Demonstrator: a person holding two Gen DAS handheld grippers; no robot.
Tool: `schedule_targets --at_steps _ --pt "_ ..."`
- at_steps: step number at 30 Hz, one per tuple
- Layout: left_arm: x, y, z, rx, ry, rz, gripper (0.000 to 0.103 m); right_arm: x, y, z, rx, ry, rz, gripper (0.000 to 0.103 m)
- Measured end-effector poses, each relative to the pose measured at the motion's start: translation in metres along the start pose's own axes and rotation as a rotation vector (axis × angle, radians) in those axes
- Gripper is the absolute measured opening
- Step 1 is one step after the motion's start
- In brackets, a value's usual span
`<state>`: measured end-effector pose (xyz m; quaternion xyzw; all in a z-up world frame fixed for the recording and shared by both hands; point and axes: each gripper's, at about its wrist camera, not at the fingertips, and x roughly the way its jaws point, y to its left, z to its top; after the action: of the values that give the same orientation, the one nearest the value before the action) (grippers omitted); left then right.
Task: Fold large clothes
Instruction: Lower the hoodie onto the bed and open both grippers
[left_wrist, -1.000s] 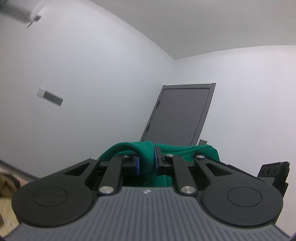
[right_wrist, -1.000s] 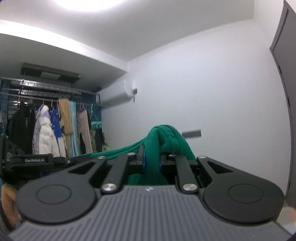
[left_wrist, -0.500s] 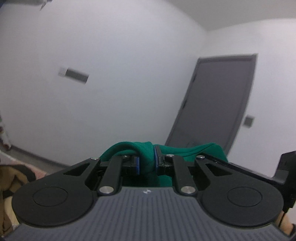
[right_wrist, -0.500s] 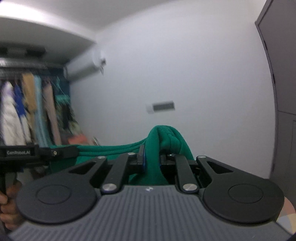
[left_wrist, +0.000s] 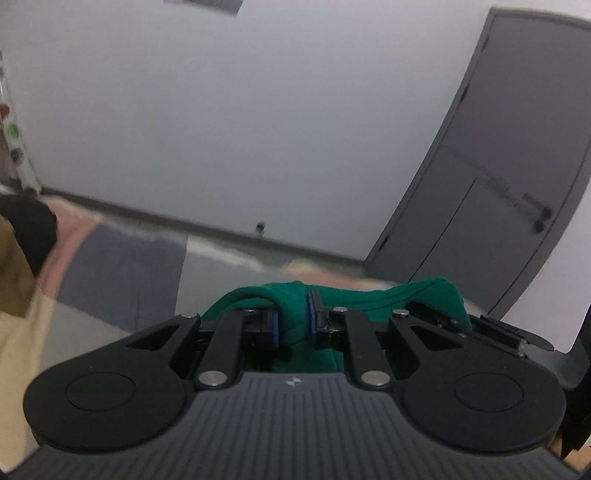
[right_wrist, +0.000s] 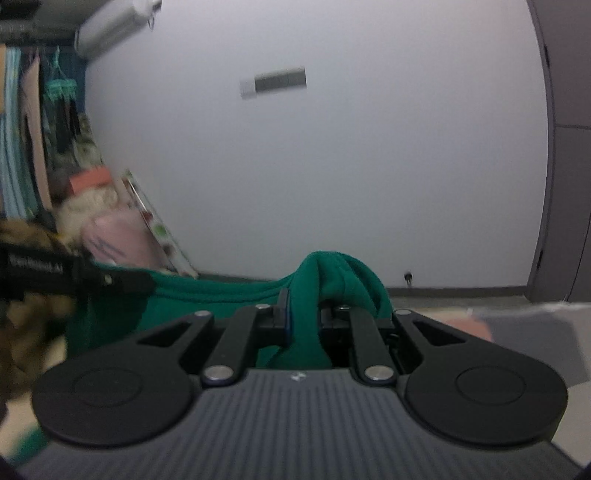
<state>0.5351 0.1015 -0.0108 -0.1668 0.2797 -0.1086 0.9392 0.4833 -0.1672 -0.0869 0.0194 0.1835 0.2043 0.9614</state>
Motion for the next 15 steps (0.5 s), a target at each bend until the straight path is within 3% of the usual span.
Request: schedule_targets --at_steps 6,15 --pt "0.088 0.041 -0.028 0.008 0.103 0.027 0.017 0.059 -0.019 -0.058 0.074 0.113 -0.008 0.014" --pt "0.134 0.05 -0.048 0.034 0.193 0.1 0.018 0.093 -0.026 -0.086 0.087 0.22 -0.006 0.014"
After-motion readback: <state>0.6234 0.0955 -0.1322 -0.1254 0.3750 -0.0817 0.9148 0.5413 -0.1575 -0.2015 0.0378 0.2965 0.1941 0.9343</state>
